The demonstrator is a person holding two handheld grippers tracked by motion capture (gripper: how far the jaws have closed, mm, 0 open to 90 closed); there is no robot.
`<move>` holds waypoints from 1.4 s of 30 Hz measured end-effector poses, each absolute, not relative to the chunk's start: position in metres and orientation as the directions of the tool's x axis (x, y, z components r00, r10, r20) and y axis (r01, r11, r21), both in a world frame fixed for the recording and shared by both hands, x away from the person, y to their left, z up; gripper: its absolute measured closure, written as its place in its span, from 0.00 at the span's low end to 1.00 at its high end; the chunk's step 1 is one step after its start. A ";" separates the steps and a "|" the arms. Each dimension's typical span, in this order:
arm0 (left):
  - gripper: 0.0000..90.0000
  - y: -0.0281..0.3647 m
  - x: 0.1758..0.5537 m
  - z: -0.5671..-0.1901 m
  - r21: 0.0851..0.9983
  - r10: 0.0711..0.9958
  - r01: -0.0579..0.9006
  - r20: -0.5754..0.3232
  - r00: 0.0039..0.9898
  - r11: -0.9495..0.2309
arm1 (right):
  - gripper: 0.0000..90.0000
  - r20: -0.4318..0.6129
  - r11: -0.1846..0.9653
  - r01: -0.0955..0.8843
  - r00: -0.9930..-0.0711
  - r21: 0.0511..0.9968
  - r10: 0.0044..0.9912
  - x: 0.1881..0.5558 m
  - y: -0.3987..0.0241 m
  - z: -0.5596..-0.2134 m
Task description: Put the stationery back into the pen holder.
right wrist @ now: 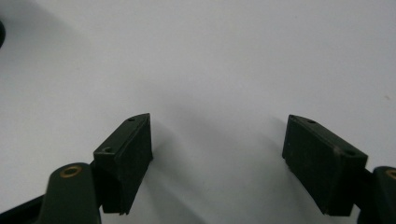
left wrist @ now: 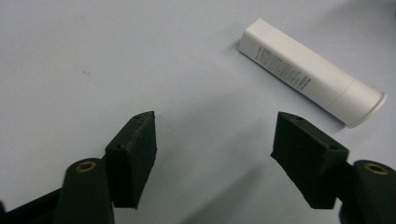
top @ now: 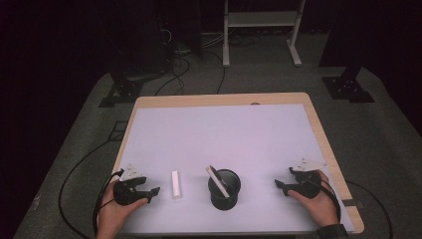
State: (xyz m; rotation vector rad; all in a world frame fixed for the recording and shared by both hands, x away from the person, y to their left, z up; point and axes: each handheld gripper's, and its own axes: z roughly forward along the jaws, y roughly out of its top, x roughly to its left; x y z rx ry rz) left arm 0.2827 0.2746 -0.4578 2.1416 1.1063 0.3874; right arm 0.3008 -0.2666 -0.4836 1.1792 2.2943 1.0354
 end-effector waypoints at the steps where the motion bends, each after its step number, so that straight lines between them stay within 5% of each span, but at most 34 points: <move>1: 0.36 0.274 0.283 -0.457 0.691 0.805 0.601 -0.047 0.592 -0.401 | 0.26 0.014 0.383 0.546 -0.587 0.745 0.809 0.301 -0.267 -0.484; 15: 0.47 0.256 0.291 -0.440 0.684 0.809 0.617 -0.066 0.584 -0.390 | 0.26 0.014 0.384 0.546 -0.588 0.745 0.809 0.301 -0.267 -0.484; 42: 0.45 0.212 0.318 -0.433 0.664 0.822 0.647 -0.085 0.563 -0.375 | 0.26 0.014 0.384 0.546 -0.588 0.744 0.809 0.301 -0.267 -0.484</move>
